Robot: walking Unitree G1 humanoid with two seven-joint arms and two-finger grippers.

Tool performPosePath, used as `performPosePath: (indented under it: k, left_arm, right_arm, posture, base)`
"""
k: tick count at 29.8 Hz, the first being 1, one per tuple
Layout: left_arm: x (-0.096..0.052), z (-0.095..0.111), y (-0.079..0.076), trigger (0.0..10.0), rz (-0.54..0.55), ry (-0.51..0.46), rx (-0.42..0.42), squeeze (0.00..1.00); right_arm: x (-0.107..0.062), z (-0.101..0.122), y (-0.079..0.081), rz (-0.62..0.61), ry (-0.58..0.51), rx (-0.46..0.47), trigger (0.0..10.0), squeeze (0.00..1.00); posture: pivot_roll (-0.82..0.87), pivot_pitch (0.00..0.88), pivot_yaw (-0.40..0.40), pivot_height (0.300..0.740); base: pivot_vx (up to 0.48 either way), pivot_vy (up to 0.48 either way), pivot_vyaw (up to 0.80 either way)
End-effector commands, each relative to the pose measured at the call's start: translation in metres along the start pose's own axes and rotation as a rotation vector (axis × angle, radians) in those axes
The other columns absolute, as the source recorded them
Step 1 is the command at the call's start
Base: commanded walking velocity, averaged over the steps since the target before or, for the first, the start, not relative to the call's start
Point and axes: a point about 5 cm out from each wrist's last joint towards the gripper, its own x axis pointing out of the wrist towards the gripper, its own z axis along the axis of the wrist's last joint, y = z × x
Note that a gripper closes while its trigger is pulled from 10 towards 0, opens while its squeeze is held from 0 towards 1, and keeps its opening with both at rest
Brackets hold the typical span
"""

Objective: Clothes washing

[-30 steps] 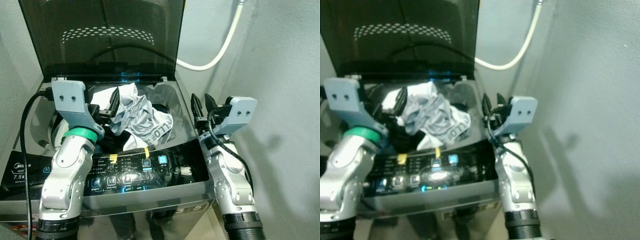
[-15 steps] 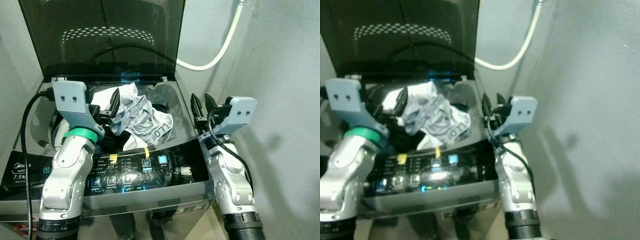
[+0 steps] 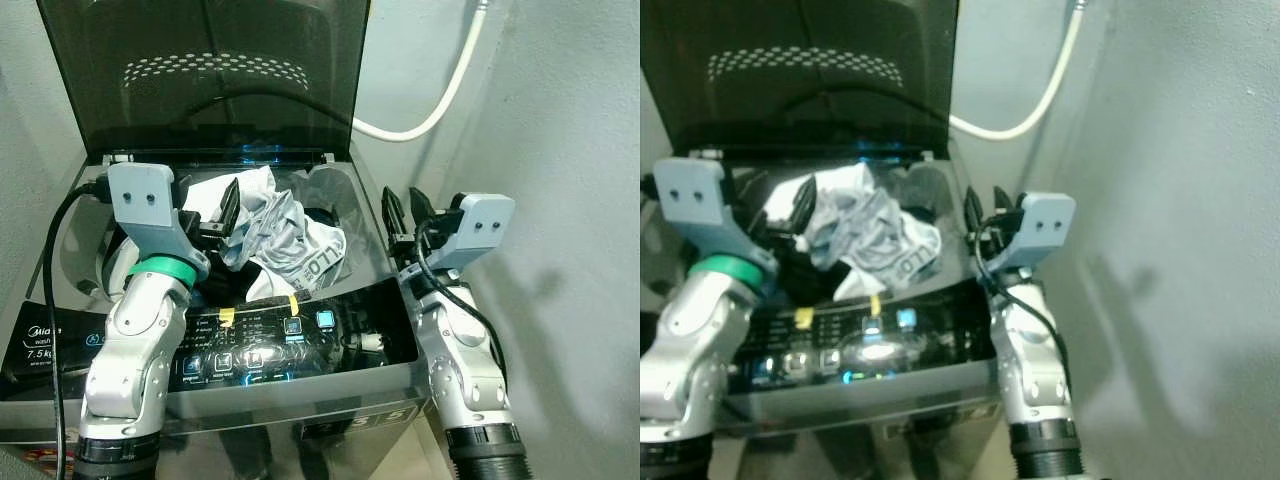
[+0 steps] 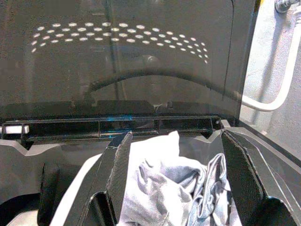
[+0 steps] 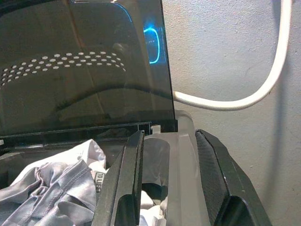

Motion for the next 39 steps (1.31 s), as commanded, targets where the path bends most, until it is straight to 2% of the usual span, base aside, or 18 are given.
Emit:
performPosePath:
  k: [1, 39]
  left_arm:
    - [0.0005, -0.0013, -0.0017, 10.0, -0.011, 0.005, 0.008, 0.00]
    - [-0.0016, -0.0029, -0.0018, 10.0, -0.005, 0.006, 0.011, 0.00]
  right_arm:
    - [-0.0029, -0.0026, -0.0013, -0.008, 0.013, -0.003, 10.0, 0.00]
    - [-0.0002, -0.0032, 0.0011, 0.020, 0.019, -0.001, 10.0, 0.00]
  posture:
    - [0.03, 0.036, 0.021, 0.740]
    - [0.04, 0.027, 0.004, 0.740]
  base:
    - [0.000, 0.000, 0.00]
    - [0.000, 0.000, 0.00]
